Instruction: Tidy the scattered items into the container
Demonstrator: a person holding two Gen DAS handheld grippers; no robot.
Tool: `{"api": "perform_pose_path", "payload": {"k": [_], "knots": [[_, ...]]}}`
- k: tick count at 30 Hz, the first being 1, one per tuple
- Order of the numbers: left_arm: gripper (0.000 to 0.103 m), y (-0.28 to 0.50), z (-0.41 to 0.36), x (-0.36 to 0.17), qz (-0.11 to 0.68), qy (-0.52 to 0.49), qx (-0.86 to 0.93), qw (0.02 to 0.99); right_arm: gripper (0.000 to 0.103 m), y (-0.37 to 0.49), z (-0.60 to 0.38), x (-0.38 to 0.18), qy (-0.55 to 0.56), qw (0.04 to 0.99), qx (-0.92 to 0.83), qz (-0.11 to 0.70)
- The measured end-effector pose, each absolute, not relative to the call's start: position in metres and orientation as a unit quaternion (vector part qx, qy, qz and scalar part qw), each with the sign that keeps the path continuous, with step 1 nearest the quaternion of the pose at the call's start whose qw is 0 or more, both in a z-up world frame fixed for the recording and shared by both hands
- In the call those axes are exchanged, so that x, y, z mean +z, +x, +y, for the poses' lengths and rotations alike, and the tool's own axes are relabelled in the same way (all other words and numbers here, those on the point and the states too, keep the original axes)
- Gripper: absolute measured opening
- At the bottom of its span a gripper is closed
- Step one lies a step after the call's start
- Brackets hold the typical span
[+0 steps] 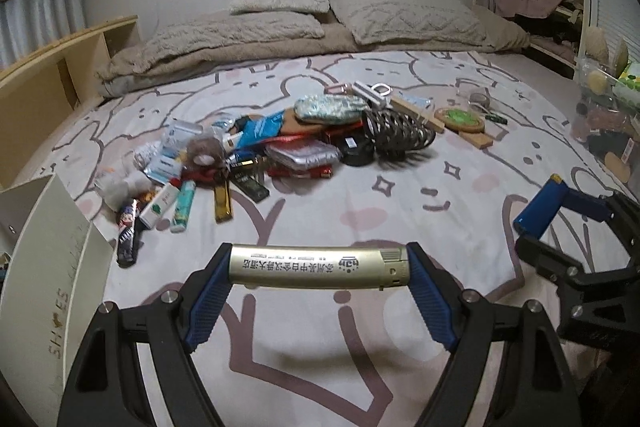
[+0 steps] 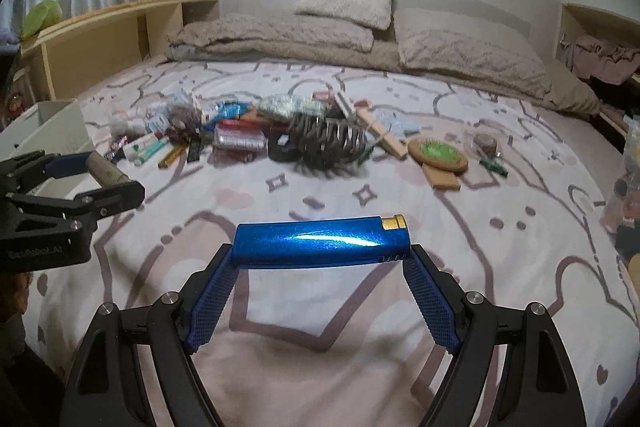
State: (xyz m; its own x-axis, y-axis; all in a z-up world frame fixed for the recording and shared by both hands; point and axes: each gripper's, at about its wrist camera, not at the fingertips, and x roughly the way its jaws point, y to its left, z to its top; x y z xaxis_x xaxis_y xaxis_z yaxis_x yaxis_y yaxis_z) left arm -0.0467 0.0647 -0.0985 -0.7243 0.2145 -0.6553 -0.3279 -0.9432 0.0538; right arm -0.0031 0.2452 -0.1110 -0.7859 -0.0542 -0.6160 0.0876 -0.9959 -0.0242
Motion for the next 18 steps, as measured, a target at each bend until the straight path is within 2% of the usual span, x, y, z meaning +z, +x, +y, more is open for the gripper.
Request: {"api": "perform_pose_path", "payload": {"k": [18], "knots": [[0.083,-0.029,0.046,-0.054,0.065,-0.258,0.954,0.135,0.084,0.011,0.26,-0.074,0.275,0.025,-0.961,-0.006]]}}
